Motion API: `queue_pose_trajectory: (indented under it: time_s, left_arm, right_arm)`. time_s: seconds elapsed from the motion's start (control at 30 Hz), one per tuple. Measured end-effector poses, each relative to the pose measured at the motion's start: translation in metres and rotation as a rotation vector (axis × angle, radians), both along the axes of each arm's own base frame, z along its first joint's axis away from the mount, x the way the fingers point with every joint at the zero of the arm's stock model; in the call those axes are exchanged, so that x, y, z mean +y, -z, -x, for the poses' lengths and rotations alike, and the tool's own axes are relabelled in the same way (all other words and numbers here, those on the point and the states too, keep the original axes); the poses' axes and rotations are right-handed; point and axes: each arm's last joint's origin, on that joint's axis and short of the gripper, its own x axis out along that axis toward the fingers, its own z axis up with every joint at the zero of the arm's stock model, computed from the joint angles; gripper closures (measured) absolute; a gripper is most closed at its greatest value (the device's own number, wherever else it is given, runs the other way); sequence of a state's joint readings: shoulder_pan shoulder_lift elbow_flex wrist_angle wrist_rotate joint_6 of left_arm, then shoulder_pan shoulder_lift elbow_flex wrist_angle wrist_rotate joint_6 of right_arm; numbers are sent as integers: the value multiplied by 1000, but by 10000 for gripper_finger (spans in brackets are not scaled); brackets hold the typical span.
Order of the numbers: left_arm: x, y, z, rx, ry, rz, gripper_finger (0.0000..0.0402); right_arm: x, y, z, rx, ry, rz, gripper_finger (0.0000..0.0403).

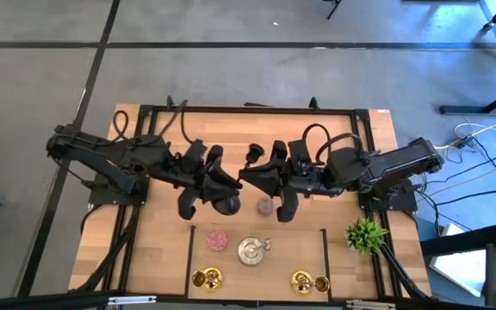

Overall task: Pick & Place candle stick holders
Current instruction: Put the black candle holder on the shelf

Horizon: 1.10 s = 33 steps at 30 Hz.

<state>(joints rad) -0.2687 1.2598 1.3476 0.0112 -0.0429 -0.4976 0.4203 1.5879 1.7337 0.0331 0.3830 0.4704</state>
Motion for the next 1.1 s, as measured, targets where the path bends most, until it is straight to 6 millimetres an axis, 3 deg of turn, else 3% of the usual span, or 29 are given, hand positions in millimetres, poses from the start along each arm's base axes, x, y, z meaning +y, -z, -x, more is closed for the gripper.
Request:
queue_pose_trajectory:
  time_s: [0.13, 0.43, 0.6, 0.87, 1.1]
  left_arm:
    - [4, -9, 15, -24, -16, -14, 313]
    - [13, -13, 49, 56, -233, -49, 324]
    - [7, -11, 56, 85, -313, -45, 331]
    - [-17, -8, 53, 83, -400, 9, 339]
    - [-41, -8, 60, 65, -474, 23, 339]
  right_arm:
    - [8, -10, 9, -31, -25, -23, 393]
    - [34, -47, 42, -147, -111, 39, 394]
    - [60, -58, 65, -183, -210, 56, 394]
    - [112, -56, 114, -151, -263, 10, 394]
    - [162, -44, 152, -125, -217, 52, 394]
